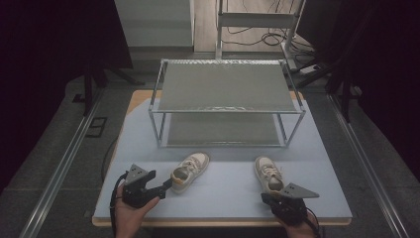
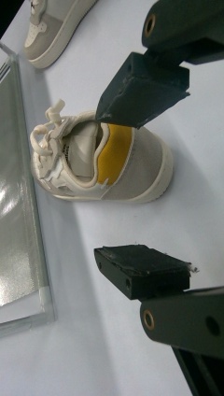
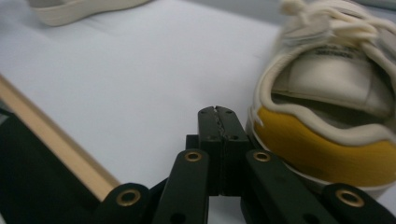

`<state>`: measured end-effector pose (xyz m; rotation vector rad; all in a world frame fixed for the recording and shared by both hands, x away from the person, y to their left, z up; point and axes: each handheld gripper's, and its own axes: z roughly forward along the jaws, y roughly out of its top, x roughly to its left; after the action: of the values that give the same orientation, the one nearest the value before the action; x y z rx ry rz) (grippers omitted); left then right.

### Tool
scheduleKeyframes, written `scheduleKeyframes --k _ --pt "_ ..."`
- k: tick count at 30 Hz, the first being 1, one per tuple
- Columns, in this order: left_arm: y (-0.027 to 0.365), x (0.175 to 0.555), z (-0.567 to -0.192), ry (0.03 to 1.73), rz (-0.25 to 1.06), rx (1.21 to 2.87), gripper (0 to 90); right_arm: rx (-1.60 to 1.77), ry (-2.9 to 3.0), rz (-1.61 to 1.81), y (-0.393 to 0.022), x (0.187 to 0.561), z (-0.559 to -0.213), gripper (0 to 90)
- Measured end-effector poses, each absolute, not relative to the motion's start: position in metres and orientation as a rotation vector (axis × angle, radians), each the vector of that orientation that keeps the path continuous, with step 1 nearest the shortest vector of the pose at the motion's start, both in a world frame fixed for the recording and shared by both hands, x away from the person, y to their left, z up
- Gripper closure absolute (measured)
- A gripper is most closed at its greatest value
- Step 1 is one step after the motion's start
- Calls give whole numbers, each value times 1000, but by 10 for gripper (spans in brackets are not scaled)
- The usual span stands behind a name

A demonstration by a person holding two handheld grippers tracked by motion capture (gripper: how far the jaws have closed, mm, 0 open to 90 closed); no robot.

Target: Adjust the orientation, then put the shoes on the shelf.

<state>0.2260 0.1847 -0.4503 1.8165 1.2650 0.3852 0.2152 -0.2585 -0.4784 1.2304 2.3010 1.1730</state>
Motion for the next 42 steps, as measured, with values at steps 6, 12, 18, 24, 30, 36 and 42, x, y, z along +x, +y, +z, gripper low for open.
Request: scheduleKeyframes --k 6,12,18,24,30,36,42 --pt "186 226 -450 1266 384 1818 296 1265 2254 1181 -280 222 -482 898" --pt "185 226 -450 1262 385 1824 296 1249 2243 1185 -291 225 -485 898" --pt "185 226 -449 1265 380 1822 297 1184 2214 1296 -296 220 -472 857" --pt "184 224 -447 1255 384 1828 307 1132 2085 1375 -307 212 -453 752" --pt "186 224 -445 1252 380 1826 307 1173 2022 1355 -321 213 -450 569" --pt "205 223 -435 1267 386 1802 300 1243 1979 1310 -330 216 -448 359" --pt "204 223 -432 1258 383 1823 295 1287 2039 1258 -334 227 -447 260"
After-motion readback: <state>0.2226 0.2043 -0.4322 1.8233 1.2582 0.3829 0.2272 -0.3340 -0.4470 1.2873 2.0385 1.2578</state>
